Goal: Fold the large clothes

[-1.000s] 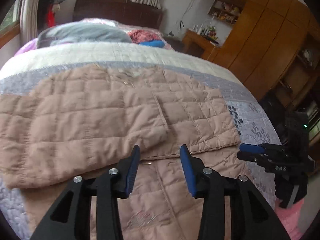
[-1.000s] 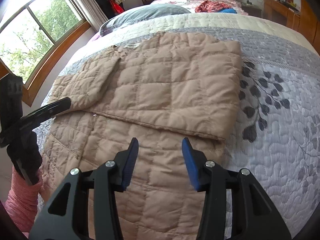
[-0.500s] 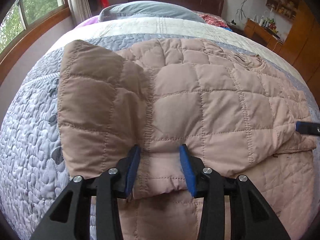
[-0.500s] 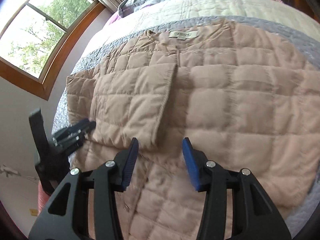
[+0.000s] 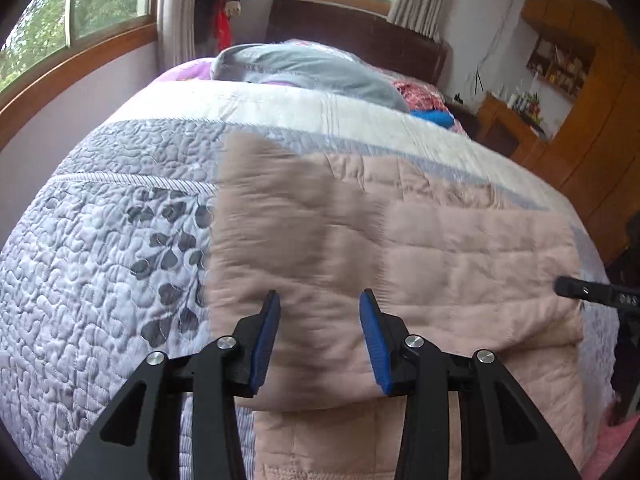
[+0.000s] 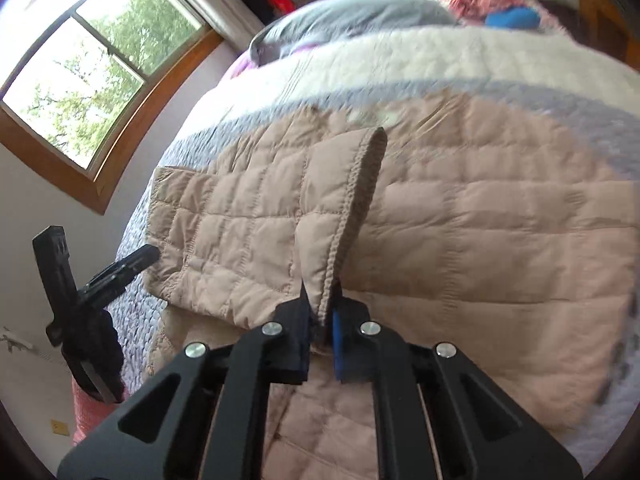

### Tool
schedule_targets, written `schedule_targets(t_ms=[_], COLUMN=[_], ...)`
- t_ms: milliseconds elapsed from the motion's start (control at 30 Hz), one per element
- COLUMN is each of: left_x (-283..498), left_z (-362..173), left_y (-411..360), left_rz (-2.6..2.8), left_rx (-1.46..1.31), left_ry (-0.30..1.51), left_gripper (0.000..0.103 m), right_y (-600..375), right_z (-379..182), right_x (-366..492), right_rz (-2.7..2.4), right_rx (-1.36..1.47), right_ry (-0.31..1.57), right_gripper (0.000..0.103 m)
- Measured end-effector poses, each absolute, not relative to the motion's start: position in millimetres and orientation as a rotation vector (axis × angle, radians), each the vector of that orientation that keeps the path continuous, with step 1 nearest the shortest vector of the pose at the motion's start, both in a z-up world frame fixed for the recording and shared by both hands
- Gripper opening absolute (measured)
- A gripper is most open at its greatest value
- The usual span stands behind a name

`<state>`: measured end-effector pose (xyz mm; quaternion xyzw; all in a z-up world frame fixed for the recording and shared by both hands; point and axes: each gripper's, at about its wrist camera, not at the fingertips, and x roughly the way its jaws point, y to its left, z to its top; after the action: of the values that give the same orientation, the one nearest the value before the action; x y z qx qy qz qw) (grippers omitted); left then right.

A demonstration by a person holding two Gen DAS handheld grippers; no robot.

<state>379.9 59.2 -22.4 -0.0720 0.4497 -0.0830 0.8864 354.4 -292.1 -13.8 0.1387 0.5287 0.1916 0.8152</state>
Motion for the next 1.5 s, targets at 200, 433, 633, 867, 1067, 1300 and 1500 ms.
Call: schedule_targets(t_ms=[200,433,633,867,1067,1300,1500], left_x=[391,414,420,405,376,384,383], left_z=[-28,-71,-87,-58,-32,-80,-84], left_y=[33,-6,-5,6,-22,-59,-63], left_rz=[-0.203,-0.214,-0.238,-0.217,-0.282,-0.284,-0.281], left_rx=[-0.121,-0.03,-0.025,0.008,0.02,0.077,0.112], left_ry=[0.953,1.05,1.068,1.025,0.968,1.051,1.048], left_gripper=[0.041,0.041,0.042,0.042,0.042,0.042,0.044], right_y=[-353,-398,-399,-401,-343,-270,-271], right_z=[13,-26,-92,-50,-12,-62,-85], right_x=[323,323,334,306,292,321,330], right_rz=[0.251,0.187,0.173,0.113,0.252,0.299,0.295], right_rx=[0.267,0.363,0.43,0.342,0.269,0.179,0.191], right_ry=[1.038,1.101,1.196,1.094,1.028,1.176,1.223], right_gripper=[0.007,0.007,0.009,0.018,0.018,0.018,0.016])
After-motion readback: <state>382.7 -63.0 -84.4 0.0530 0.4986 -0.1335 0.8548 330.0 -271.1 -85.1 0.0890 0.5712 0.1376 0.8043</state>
